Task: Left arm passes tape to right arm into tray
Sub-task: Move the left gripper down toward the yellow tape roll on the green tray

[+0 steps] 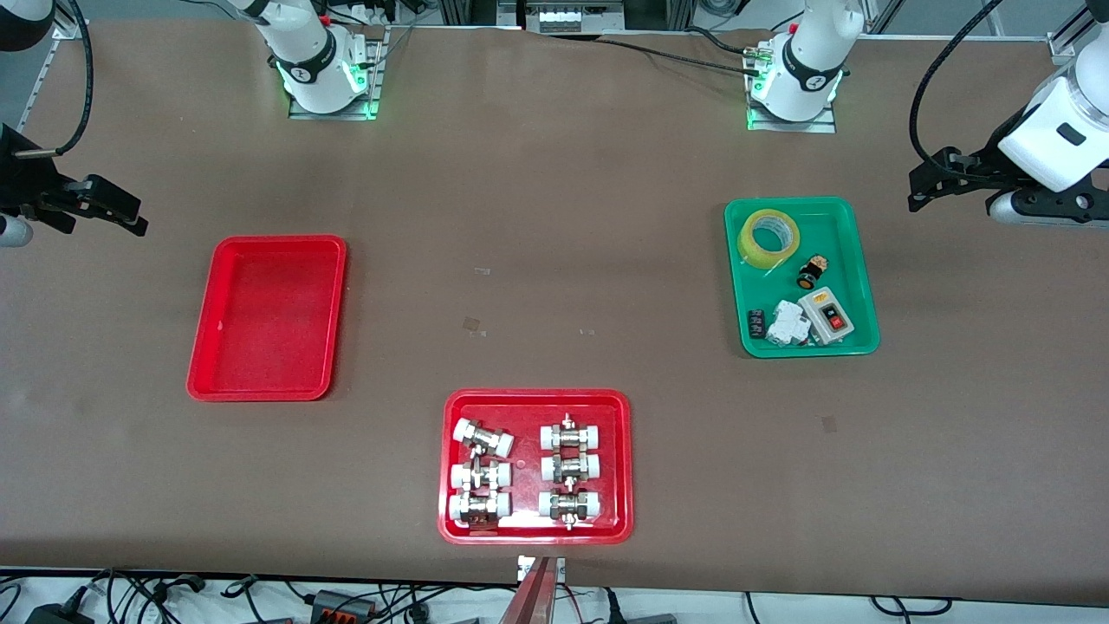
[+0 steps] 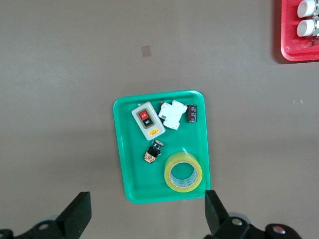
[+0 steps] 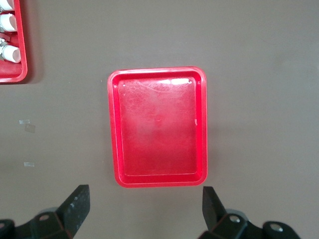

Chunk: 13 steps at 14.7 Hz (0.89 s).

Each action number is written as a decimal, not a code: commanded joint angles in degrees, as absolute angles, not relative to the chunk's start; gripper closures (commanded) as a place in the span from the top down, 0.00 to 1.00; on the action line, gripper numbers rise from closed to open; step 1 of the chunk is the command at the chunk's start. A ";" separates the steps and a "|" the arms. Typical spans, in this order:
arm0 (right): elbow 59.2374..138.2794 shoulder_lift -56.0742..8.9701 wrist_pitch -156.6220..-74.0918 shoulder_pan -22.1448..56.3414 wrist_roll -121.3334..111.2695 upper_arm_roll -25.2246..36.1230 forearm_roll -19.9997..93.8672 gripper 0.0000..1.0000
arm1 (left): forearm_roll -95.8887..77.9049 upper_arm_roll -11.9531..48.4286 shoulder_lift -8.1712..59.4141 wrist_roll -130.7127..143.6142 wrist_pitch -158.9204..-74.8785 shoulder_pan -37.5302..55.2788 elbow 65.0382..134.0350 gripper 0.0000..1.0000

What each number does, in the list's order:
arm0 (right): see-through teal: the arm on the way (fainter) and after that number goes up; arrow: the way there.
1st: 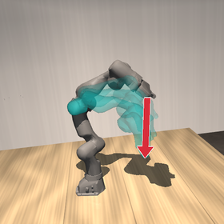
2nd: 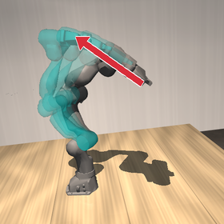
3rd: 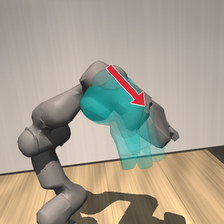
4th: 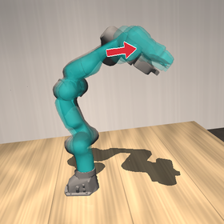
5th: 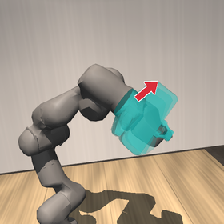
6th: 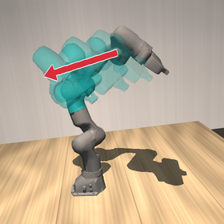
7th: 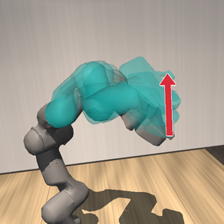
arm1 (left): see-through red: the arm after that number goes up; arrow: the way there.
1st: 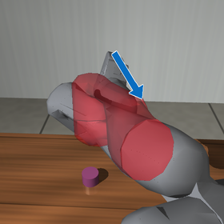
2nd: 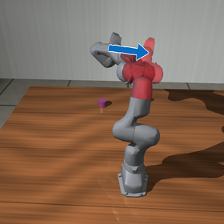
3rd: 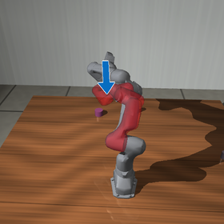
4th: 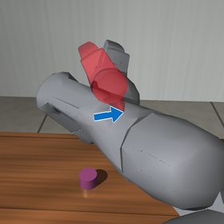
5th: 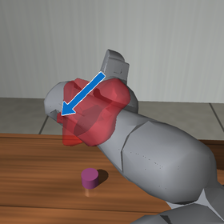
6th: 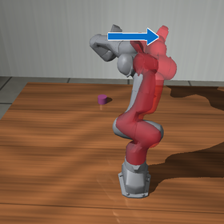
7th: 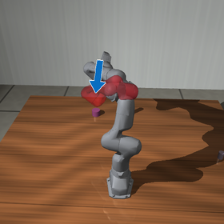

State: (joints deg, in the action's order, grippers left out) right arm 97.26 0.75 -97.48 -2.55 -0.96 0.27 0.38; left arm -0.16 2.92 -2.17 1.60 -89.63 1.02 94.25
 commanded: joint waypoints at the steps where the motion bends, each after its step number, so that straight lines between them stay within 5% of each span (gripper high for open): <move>1: 98.08 1.84 -97.12 -2.55 -1.67 -0.17 0.09 1.00 | -0.79 2.90 -3.60 0.18 -89.21 0.79 95.27 1.00; 7: 97.73 1.76 -97.12 -2.55 -1.58 -0.09 0.00 1.00 | -0.88 2.73 -3.34 0.18 -88.77 0.35 96.50 1.00; 13: 97.73 1.67 -97.29 -2.64 -1.32 -0.09 0.00 1.00 | -0.88 2.99 1.22 0.26 -94.46 1.05 111.59 1.00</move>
State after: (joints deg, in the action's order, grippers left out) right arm 97.29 0.75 -97.48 -2.51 -0.98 0.17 0.30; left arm -0.18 2.96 -0.01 1.54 -90.72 0.87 105.18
